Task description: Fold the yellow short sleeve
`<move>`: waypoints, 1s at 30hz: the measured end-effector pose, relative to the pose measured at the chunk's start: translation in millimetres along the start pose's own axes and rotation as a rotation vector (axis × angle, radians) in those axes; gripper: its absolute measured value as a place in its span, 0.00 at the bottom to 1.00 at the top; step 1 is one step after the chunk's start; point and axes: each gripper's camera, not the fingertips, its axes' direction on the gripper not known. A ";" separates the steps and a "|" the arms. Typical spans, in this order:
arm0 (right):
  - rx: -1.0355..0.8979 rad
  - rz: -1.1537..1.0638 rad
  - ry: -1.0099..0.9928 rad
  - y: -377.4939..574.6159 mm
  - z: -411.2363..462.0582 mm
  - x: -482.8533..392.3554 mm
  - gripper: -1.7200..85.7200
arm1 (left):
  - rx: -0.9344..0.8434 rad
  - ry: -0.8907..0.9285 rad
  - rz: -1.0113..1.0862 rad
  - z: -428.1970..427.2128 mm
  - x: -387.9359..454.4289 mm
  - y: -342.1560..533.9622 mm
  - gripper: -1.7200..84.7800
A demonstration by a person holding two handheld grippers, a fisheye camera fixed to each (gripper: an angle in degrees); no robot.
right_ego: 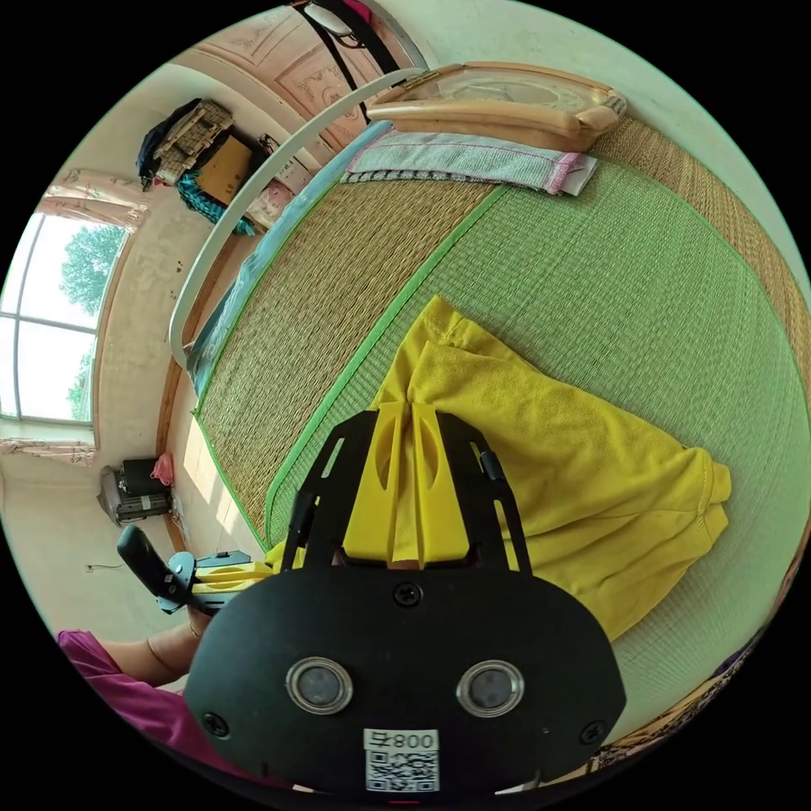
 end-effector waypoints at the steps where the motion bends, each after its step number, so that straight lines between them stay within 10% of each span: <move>1: 0.013 -0.005 -0.007 1.1 -4.6 0.3 0.03 | 0.007 0.004 0.001 -2.0 0.8 0.3 0.04; 11: 0.154 0.029 -0.179 7.1 -28.8 14.1 0.02 | 0.050 -0.011 -0.004 -14.7 10.3 0.7 0.03; 30: 0.059 -0.072 0.191 -10.8 2.4 7.7 0.05 | 0.045 0.027 -0.012 -18.0 30.0 -13.1 0.03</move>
